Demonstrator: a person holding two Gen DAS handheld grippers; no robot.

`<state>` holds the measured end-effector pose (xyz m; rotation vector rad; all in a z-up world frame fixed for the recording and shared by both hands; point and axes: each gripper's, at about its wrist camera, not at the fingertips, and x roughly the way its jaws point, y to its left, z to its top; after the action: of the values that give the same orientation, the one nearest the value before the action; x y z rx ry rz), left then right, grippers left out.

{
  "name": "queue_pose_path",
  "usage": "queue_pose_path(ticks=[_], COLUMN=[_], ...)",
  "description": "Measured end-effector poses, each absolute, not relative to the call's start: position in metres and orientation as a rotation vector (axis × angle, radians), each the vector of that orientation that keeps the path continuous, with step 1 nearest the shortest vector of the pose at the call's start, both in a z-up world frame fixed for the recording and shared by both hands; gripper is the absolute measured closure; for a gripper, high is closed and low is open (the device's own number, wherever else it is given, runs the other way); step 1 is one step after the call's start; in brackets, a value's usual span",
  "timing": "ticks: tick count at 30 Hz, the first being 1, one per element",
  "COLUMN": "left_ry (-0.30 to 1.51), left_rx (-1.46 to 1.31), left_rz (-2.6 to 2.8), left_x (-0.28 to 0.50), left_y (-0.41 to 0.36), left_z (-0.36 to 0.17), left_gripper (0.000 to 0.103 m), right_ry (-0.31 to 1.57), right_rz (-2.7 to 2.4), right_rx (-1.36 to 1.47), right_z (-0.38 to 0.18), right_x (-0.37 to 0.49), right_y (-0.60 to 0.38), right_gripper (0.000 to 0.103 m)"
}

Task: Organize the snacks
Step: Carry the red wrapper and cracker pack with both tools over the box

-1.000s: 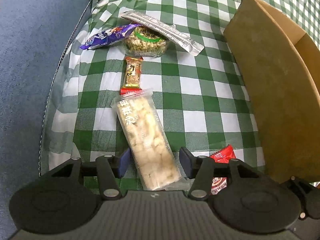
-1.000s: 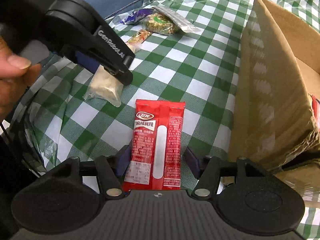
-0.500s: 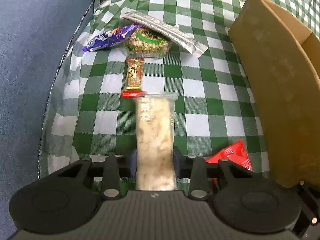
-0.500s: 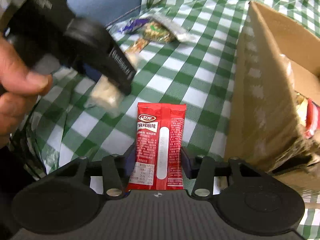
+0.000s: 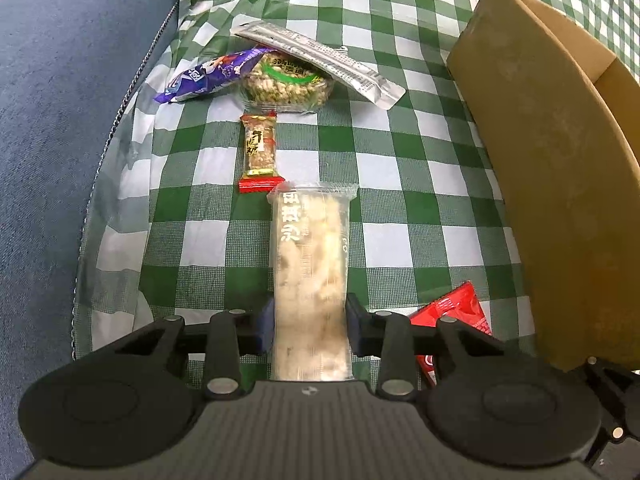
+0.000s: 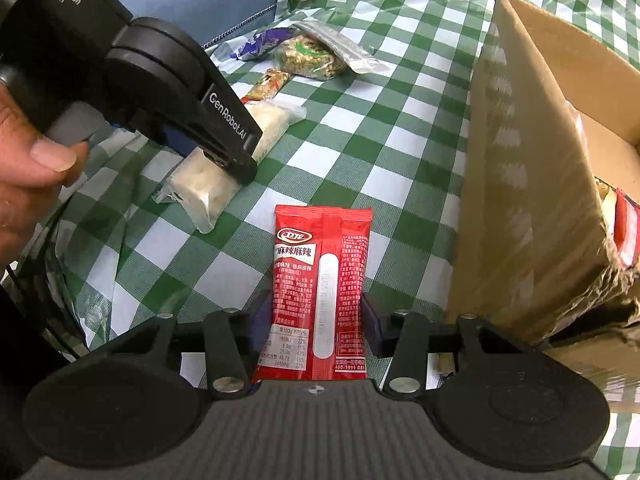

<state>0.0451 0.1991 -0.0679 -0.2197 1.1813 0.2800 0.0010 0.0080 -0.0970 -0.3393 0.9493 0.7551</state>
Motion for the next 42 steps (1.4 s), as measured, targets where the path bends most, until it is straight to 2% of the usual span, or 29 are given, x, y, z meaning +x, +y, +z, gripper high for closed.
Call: queue_pose_path(ticks=[8,25,31,42], left_ry=[1.140,0.927,0.818,0.605], left_rx=[-0.218,-0.307,-0.343,-0.377], left_rz=[0.285,0.240,0.253,0.216], left_x=[0.042,0.026,0.020,0.023], left_y=[0.200,0.199,0.198,0.177], left_z=[-0.059,-0.008,0.014,0.049], left_gripper=[0.064,0.064,0.064,0.064], right_ry=[0.885,0.710,0.597,0.401], right_rz=[0.777,0.783,0.810,0.687], right_rx=[-0.314,-0.248,-0.198,-0.078], right_z=[-0.080,-0.033,-0.001,0.065], right_x=[-0.004,-0.014,-0.018,0.045], right_y=[0.008,-0.011,-0.027,-0.098], right_gripper=[0.055,0.056,0.056,0.056])
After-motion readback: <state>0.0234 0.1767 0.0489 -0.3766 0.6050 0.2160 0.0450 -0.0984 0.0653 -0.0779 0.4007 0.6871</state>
